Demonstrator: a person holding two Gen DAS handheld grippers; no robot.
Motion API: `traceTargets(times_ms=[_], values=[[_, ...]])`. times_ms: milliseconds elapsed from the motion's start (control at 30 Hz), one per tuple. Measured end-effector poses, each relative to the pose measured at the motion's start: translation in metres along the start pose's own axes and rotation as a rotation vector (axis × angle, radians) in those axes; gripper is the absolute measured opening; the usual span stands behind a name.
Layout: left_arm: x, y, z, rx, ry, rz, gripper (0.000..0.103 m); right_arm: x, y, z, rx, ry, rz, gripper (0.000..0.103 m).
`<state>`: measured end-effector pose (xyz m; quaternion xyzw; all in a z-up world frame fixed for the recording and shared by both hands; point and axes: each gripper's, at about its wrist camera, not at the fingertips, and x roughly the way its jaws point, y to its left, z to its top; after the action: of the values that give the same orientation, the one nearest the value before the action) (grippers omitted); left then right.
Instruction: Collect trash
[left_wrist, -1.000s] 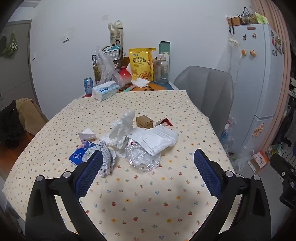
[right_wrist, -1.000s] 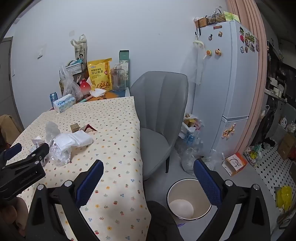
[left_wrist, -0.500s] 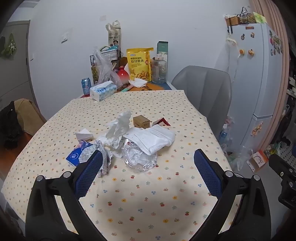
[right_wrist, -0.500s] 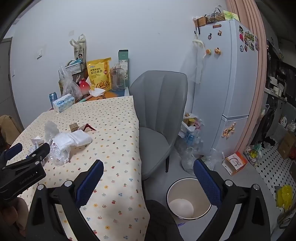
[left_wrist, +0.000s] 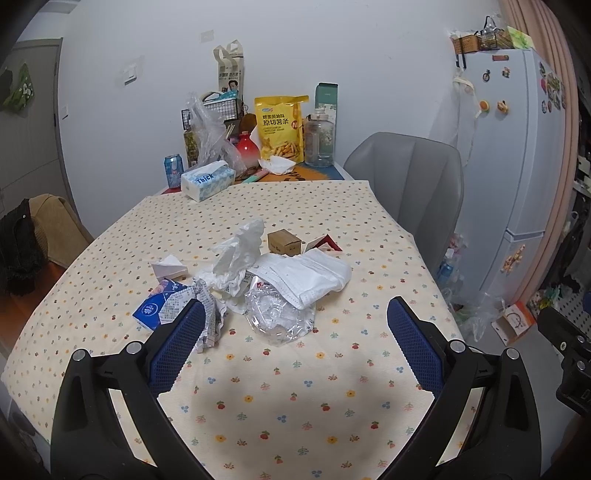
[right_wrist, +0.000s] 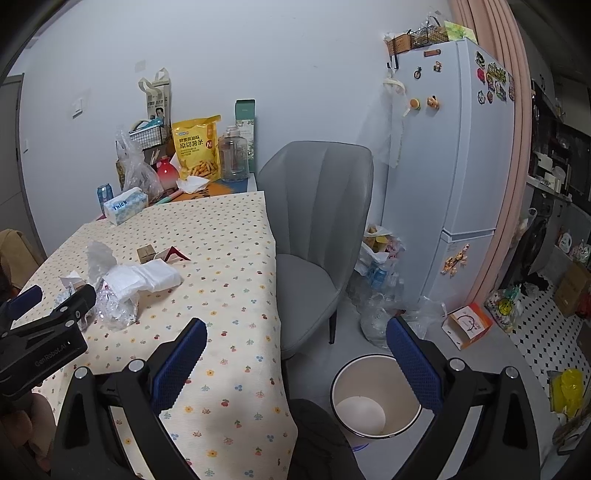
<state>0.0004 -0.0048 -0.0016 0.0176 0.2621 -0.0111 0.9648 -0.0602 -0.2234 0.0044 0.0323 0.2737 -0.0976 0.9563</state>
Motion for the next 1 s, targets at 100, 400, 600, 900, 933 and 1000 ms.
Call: traceTargets(times_ms=[100, 400, 600, 900, 933, 1000], values=[[0.001, 0.001, 0.0, -0.006, 0.002, 0.004, 0.098, -0.001, -0.001, -0.001, -0.002, -0.007, 0.001, 0.095], [-0.004, 0.007, 0.0, -0.022, -0.021, 0.01, 0.098, -0.001, -0.001, 0.001, 0.003, 0.0, 0.008, 0.095], [-0.002, 0.01, -0.002, -0.027, -0.015, 0.009, 0.098, 0.0, -0.001, 0.001, 0.001, 0.0, 0.008, 0.095], [-0.003, 0.01, -0.001, -0.027, -0.02, 0.01, 0.098, 0.0, 0.0, 0.001, 0.003, -0.001, 0.008, 0.095], [-0.003, 0.01, -0.001, -0.026, -0.02, 0.01, 0.098, 0.0, 0.0, 0.002, 0.001, -0.001, 0.008, 0.095], [-0.003, 0.01, -0.001, -0.024, -0.019, 0.009, 0.098, 0.001, 0.0, 0.002, 0.002, 0.001, 0.007, 0.095]])
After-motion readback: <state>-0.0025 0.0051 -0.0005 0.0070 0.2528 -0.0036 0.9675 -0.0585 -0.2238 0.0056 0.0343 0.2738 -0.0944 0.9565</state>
